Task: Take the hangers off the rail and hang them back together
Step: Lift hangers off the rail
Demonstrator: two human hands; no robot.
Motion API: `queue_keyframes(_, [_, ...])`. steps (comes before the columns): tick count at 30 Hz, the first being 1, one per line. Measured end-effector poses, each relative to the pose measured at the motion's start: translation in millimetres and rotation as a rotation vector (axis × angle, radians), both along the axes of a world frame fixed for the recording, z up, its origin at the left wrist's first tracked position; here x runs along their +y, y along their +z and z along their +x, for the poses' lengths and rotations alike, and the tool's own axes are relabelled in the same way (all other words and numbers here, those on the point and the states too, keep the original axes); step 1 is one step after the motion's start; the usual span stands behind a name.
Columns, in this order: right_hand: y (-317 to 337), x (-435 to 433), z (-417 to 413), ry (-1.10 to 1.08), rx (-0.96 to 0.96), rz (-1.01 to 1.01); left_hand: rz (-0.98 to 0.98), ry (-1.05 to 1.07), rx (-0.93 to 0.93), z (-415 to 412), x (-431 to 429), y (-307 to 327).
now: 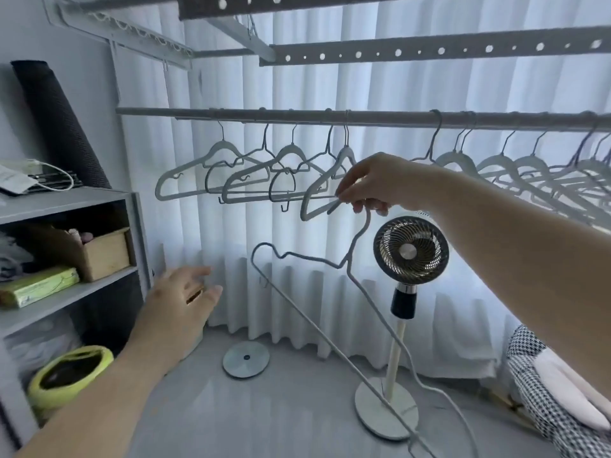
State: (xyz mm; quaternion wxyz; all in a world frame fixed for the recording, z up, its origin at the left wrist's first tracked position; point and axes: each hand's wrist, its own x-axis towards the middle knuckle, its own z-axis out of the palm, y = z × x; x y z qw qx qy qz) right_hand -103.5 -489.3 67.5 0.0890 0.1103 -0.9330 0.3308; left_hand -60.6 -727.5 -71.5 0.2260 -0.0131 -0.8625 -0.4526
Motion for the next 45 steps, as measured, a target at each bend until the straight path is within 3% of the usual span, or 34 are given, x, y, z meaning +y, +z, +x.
queue_keyframes(7, [-12,-6,-5,-0.093,-0.174,-0.480,0.111,-0.467,-0.282,10,72,-20])
queue_keyframes(13, [-19,9,-20,-0.159,-0.127,-0.769,-0.100,-0.486,-0.320,1,103,-45])
queue_keyframes(16, [-18,23,-33,-0.187,-0.101,-0.857,-0.023,-0.561,-0.347,-8,119,-47])
queue_keyframes(20, [-11,46,-49,-0.157,-0.059,-0.917,0.179,-0.507,-0.306,-34,130,-33])
queue_keyframes(23, [1,64,-65,-0.126,-0.030,-0.932,0.223,-0.475,-0.297,-59,138,-19])
queue_keyframes(29, [26,95,-101,-0.021,-0.063,-0.668,0.187,-0.416,-0.281,-97,166,6])
queue_keyframes(32, [34,116,-114,-0.044,0.009,-0.457,0.154,-0.349,-0.235,-114,177,17])
queue_keyframes(36, [31,149,-139,-0.192,0.217,0.230,0.152,-0.246,-0.179,-133,186,34])
queue_keyframes(38, [26,171,-148,-0.213,0.220,0.482,0.169,-0.205,-0.159,-138,199,43])
queue_keyframes(40, [22,194,-156,-0.222,0.267,0.576,0.173,-0.180,-0.156,-144,217,54])
queue_keyframes(45, [30,203,-166,-0.227,0.686,0.601,0.121,-0.139,-0.132,-163,234,77])
